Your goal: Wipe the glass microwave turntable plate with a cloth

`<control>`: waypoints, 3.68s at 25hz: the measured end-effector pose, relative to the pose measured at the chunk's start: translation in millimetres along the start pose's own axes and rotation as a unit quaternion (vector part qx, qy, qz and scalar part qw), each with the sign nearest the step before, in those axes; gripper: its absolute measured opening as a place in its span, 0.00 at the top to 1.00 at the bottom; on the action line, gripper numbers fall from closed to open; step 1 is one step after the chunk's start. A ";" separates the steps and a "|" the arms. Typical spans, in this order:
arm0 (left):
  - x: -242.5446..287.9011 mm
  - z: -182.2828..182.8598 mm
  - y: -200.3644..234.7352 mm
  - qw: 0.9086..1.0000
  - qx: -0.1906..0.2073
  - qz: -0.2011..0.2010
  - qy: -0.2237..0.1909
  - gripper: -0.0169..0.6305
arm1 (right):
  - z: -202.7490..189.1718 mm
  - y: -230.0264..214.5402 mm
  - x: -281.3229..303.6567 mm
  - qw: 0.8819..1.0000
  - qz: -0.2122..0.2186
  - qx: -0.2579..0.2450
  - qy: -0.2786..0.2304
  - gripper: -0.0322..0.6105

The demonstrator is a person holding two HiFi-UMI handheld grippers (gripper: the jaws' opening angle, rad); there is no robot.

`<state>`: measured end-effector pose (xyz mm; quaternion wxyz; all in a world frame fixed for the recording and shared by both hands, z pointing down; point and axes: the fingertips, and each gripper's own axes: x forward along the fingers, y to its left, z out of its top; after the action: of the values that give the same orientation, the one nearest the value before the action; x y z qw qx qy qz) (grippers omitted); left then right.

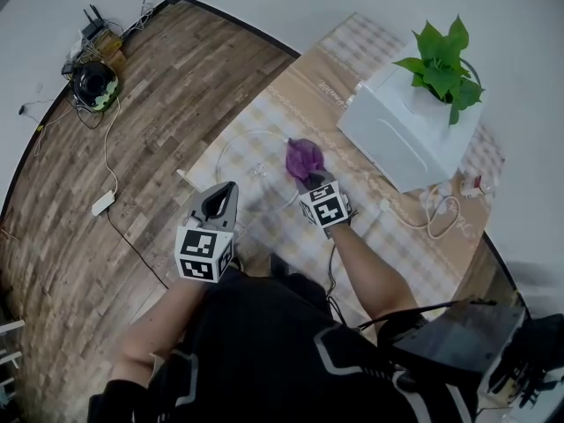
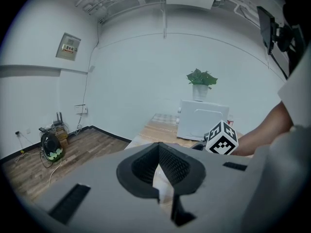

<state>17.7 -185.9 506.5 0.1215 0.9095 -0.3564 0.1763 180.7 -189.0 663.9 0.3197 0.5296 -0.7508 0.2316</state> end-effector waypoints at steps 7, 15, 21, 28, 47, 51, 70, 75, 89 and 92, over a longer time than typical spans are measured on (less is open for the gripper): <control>-6.6 1.4 -9.5 1.000 -0.001 0.003 -0.007 0.96 | -6.3 27.0 -6.5 0.999 0.023 -0.041 0.003 0.83; -13.9 -2.7 -21.5 1.000 -0.005 0.021 -0.009 0.96 | -6.5 56.2 -15.0 0.995 0.067 -0.074 0.002 0.83; -23.6 -11.3 -27.4 0.999 -0.013 0.045 -0.004 0.96 | -12.2 78.2 -18.3 0.991 0.104 -0.089 -0.003 0.83; -38.3 -24.0 -34.0 0.997 -0.021 0.072 0.004 0.96 | -10.2 104.7 -16.3 0.985 0.151 -0.083 -0.017 0.83; -111.4 -34.0 -10.2 0.992 -0.031 0.121 -0.015 0.96 | 0.9 173.8 -19.6 0.975 0.202 -0.096 -0.016 0.83; -132.2 -27.4 -1.5 0.992 -0.030 0.115 -0.032 0.96 | 13.5 174.1 -27.8 0.980 0.181 -0.080 -0.025 0.83; -208.3 31.6 1.2 0.990 0.010 0.050 -0.129 0.96 | 119.1 202.9 -157.6 0.969 0.141 0.076 -0.189 0.83; -216.6 45.9 7.2 0.989 -0.010 0.031 -0.145 0.96 | 143.5 208.7 -187.2 0.964 0.122 0.056 -0.228 0.83; -231.0 62.5 24.9 0.987 -0.010 0.025 -0.160 0.96 | 175.2 211.6 -225.9 0.952 0.077 0.040 -0.293 0.83; -235.0 62.0 27.8 0.987 -0.010 0.028 -0.160 0.96 | 177.4 215.0 -229.1 0.952 0.066 0.028 -0.297 0.84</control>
<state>-147.7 -85.0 357.2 0.0675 0.9142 -0.3986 0.0284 -10.0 -91.2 373.7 0.0513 0.5321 -0.8386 0.1054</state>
